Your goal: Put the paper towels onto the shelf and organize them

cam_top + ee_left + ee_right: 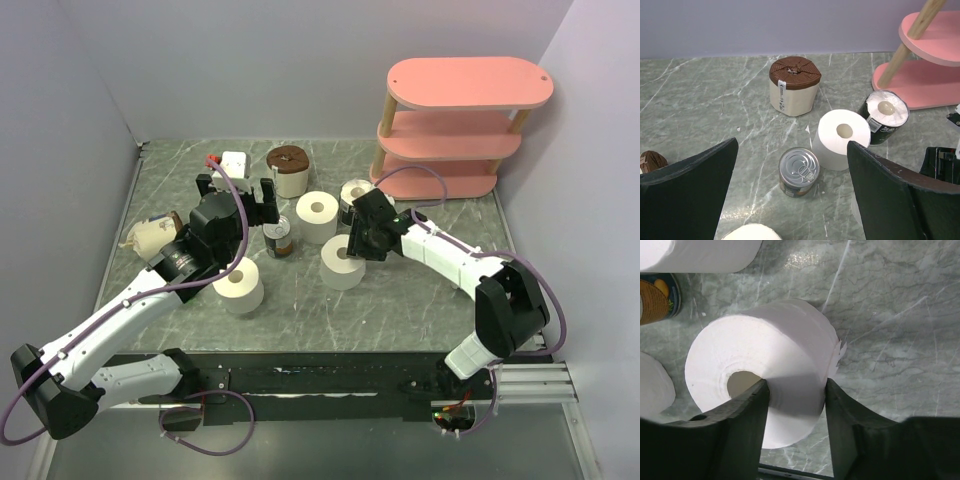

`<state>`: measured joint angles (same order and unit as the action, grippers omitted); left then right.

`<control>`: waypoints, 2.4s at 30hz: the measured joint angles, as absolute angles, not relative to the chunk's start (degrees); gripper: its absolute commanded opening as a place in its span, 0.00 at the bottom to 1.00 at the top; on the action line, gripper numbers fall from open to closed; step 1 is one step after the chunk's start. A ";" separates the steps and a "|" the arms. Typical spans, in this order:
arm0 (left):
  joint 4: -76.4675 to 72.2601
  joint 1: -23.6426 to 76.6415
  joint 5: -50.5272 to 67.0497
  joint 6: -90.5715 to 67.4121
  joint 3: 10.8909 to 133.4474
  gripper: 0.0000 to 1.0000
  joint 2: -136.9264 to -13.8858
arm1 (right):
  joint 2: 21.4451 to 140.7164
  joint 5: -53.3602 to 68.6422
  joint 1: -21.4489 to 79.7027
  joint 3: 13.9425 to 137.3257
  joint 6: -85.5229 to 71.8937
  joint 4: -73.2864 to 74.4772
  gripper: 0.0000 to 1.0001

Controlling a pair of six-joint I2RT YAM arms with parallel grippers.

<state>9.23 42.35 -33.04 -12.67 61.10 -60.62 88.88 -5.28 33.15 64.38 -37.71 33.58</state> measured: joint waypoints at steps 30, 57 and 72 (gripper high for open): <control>8.60 42.37 -36.29 -10.31 60.20 0.96 -58.63 | 77.06 -20.43 9.37 110.41 -22.55 35.86 0.46; 7.99 42.37 -36.36 -10.09 60.20 0.96 -57.76 | 101.08 -10.85 -14.41 134.32 -26.98 39.07 0.50; 7.97 42.37 -36.75 -9.67 60.20 0.96 -57.74 | 106.34 -6.66 -17.43 136.94 -28.49 37.74 0.50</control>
<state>7.97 42.37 -36.75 -9.67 60.20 -57.74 106.34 -6.66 -17.43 136.94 -28.49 37.74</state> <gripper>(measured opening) 0.964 0.513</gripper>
